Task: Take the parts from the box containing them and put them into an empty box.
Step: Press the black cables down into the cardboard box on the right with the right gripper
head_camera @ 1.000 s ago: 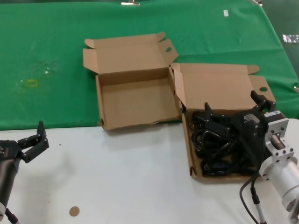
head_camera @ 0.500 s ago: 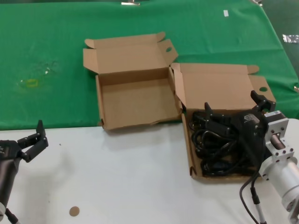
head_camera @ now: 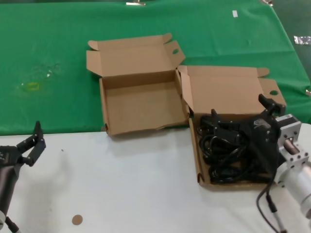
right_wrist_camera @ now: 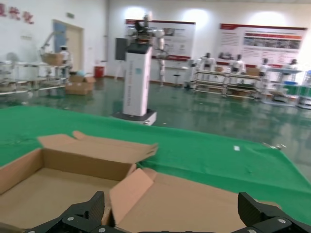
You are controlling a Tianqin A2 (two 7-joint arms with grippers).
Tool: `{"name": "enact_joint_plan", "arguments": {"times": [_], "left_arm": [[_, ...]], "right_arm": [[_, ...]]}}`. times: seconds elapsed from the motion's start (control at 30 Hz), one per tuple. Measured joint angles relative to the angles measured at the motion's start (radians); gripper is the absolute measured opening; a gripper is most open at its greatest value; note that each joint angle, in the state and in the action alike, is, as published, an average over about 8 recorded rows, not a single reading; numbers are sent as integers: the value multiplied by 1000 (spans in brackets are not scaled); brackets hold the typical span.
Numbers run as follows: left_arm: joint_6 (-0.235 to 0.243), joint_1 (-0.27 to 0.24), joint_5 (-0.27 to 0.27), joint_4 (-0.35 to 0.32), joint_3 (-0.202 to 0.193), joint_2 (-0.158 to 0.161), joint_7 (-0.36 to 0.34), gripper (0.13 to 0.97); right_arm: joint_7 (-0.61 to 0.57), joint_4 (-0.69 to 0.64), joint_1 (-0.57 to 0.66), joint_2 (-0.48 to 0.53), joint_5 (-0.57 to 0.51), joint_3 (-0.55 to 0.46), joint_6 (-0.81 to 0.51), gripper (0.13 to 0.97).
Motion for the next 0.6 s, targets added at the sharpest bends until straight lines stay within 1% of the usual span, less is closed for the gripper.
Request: {"name": "enact_joint_plan", "arguments": {"times": [0.13,0.17,0.3,0.43,0.57,0.6], "left_arm": [[0,0,0,0,0,0,0,707],[0,0,0,0,0,0,0,707],[0,0,0,0,0,0,0,596],[0,0,0,0,0,0,0,486],[0,0,0,0,0,0,0,486],[0,0,0,0,0,0,0,463]], "right_arm": [[33,18,27,123,47,-74,9,966],[44,22,37,158,57,-93,6,966],[101,28,92,295,74,-161,-40,966],[160,19,161,415,49,-207,-150,966],[188,7,230,499,15,-227,-294,966],[189,5,245,514,9,-229,-330,966]]}}
